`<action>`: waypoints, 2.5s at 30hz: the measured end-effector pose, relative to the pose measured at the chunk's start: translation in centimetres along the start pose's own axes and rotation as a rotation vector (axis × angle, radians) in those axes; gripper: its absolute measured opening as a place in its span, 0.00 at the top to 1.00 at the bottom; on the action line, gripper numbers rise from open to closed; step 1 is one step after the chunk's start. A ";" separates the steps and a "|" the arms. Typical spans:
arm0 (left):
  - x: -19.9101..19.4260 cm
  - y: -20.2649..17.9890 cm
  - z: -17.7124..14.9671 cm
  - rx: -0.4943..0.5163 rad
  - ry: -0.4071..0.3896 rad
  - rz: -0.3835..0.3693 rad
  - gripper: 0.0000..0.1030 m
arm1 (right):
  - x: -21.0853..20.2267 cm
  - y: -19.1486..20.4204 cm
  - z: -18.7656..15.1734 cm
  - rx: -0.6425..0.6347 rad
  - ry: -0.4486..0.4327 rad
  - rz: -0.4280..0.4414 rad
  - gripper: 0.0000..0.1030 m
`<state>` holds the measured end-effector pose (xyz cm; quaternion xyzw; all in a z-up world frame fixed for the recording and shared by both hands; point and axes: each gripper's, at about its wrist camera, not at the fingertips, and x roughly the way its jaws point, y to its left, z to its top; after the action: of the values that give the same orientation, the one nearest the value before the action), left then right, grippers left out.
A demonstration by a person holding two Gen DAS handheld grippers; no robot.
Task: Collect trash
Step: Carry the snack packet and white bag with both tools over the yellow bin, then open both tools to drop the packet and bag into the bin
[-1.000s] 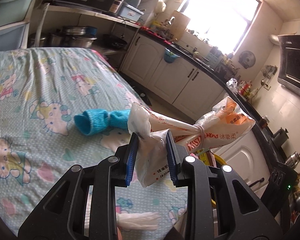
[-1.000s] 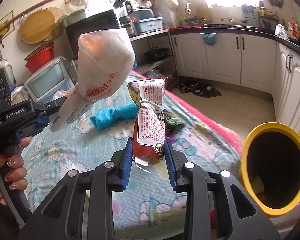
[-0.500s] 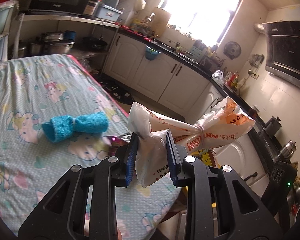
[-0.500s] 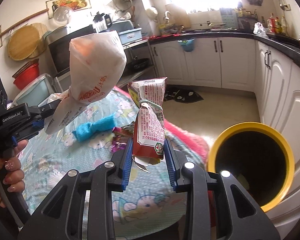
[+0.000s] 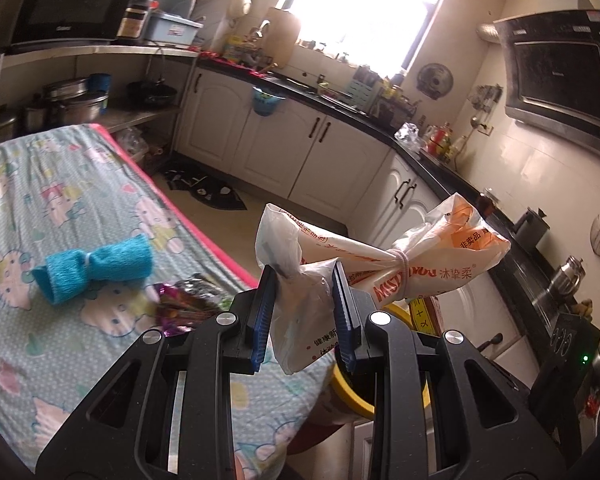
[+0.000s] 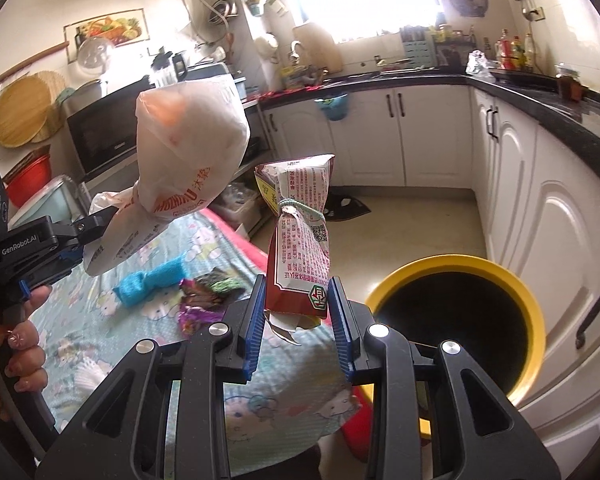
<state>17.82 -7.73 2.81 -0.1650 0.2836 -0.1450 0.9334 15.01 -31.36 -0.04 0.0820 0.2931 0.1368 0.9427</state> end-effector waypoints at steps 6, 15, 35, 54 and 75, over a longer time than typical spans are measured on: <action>1.0 -2.1 0.2 0.043 0.005 -0.022 0.79 | -0.9 -1.7 0.4 0.025 -0.021 -0.040 0.72; 2.6 -5.0 0.1 0.108 0.011 -0.037 0.79 | -1.7 -4.1 0.3 0.060 -0.040 -0.103 0.72; 8.2 -10.5 -2.8 0.216 0.105 -0.053 0.79 | -1.3 -10.0 -1.5 0.127 -0.010 -0.250 0.72; 13.3 -11.9 -5.8 0.282 0.200 0.005 0.79 | 3.0 -13.8 -5.3 0.188 0.128 -0.305 0.72; 18.0 -11.6 -9.0 0.292 0.341 0.019 0.74 | 6.7 -16.8 -9.4 0.254 0.273 -0.368 0.69</action>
<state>24.91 -26.85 -8.39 0.0013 0.4150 -0.2012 0.8873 18.41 -44.51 -15.19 0.1259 0.4422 -0.0650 0.8856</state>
